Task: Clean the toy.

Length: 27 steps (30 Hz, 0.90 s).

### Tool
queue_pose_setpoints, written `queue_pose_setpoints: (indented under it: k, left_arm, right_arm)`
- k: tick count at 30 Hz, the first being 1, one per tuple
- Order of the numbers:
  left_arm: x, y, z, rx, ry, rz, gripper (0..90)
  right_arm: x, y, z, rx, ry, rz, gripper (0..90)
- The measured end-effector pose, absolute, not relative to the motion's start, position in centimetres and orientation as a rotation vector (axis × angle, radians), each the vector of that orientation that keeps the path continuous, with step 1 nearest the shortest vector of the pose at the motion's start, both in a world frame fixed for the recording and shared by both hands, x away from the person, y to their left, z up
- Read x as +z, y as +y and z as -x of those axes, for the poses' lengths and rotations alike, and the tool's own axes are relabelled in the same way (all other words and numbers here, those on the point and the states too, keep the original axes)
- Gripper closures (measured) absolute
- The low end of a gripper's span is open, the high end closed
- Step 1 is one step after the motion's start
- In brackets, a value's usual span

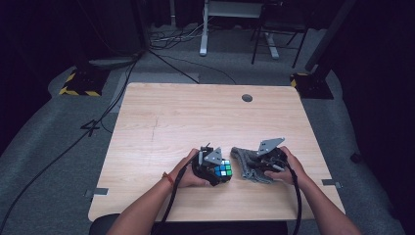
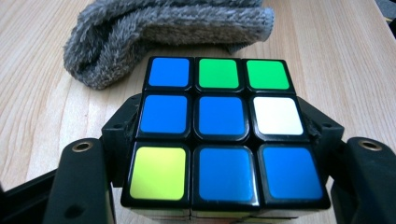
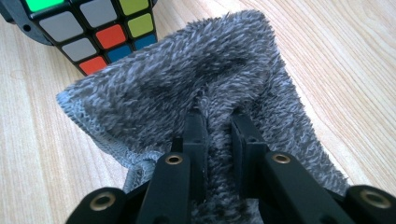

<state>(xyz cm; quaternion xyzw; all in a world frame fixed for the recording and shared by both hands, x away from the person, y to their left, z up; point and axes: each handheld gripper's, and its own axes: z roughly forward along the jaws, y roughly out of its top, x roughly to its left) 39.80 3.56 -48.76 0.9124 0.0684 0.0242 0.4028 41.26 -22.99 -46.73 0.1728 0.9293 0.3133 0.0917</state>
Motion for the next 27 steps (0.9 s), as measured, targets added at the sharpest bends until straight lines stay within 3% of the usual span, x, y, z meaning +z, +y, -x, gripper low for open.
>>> queue_pose_setpoints:
  k: [10,14,22,27]
  left_arm:
    - [-48.6,3.8,-39.6,0.075,0.180,-2.342,32.1]
    - [-48.6,3.8,-39.3,0.091,0.184,-2.395,26.6]
    - [-47.6,4.7,-38.5,0.115,0.191,-2.413,16.0]
    - [-47.4,5.1,-37.4,0.131,0.189,-2.433,15.9]
  right_arm:
    - [-46.8,-23.2,-41.3,0.900,2.785,-0.497,77.3]
    - [-46.8,-23.5,-41.1,0.896,2.799,-0.497,74.9]
    - [-46.4,-24.5,-39.7,1.000,2.754,-0.519,54.8]
    - [-45.3,-24.5,-38.9,1.044,2.679,-0.524,47.2]
